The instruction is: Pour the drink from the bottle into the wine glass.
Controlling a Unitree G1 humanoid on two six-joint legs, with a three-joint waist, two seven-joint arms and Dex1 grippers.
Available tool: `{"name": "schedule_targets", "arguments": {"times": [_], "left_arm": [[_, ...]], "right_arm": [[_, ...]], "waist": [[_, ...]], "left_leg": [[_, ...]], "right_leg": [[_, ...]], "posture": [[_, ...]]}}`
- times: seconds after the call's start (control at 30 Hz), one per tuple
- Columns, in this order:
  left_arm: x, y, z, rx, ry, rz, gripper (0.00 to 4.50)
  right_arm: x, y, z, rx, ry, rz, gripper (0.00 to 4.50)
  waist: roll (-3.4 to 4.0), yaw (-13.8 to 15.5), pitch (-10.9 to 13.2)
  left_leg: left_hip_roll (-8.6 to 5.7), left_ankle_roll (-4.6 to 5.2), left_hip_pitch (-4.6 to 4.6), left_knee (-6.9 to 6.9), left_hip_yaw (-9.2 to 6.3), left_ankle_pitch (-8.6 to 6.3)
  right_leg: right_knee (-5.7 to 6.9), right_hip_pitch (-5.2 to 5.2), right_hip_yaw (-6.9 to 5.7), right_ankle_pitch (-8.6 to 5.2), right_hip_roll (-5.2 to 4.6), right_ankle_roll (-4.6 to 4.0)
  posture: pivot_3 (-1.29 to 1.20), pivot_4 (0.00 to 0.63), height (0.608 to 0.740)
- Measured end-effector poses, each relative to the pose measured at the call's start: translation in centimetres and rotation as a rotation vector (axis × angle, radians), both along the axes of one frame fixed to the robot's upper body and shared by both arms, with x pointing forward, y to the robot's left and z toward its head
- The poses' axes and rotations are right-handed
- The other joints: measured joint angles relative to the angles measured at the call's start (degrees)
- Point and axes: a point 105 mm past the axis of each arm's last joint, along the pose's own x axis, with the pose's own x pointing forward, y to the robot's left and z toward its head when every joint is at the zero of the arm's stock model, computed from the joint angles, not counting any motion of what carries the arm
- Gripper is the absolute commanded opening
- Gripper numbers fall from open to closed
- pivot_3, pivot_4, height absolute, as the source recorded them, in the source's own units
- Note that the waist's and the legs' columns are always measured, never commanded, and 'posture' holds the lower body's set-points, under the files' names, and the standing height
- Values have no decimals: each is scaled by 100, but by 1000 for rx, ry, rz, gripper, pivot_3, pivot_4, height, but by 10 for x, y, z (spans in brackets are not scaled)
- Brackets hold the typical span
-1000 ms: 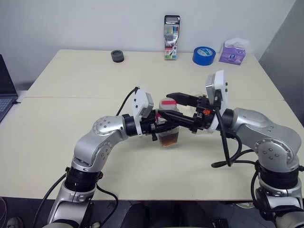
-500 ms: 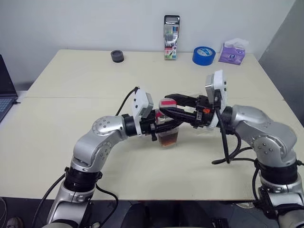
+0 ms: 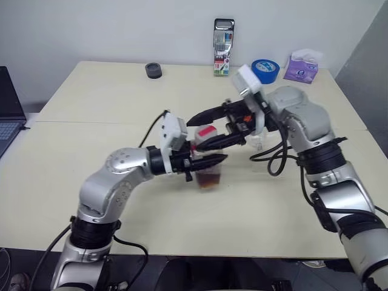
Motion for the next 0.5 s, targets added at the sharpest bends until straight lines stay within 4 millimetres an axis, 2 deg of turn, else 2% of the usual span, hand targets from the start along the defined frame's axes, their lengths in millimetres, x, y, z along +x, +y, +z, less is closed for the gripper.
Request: {"name": "schedule_targets", "arguments": {"times": [0.03, 0.1, 0.2, 0.5], "left_arm": [[-2, -2, 0, 2, -4, -10, 1804], [-7, -4, 4, -3, -23, -28, 1804], [-7, -2, 4, -4, -25, -28, 1804], [-1, -2, 4, -35, -33, -7, 1804]], "right_arm": [[0, -7, -1, -11, 1, -23, 4472], [1, -28, -5, -30, 26, -104, 4472], [-5, -45, -11, -30, 71, -203, 4472], [-18, -49, -7, 119, 131, -496, 4472]], "waist": [[0, 8, 0], [0, 29, 0], [1, 21, 0], [2, -27, 1]], "left_leg": [[0, 0, 0, 1, -1, 0], [0, 0, -1, 2, -4, 0], [1, 0, 2, -2, -3, 0], [1, 0, 10, -9, -1, 0]], "right_leg": [[0, 0, 0, 0, -1, 0], [0, 1, -1, 0, -1, 0], [5, -3, 1, 0, 1, 0], [12, 1, 3, 0, 4, 0]], "posture": [[0, 150, 740], [0, 150, 740], [0, 150, 740], [0, 150, 740]]}}
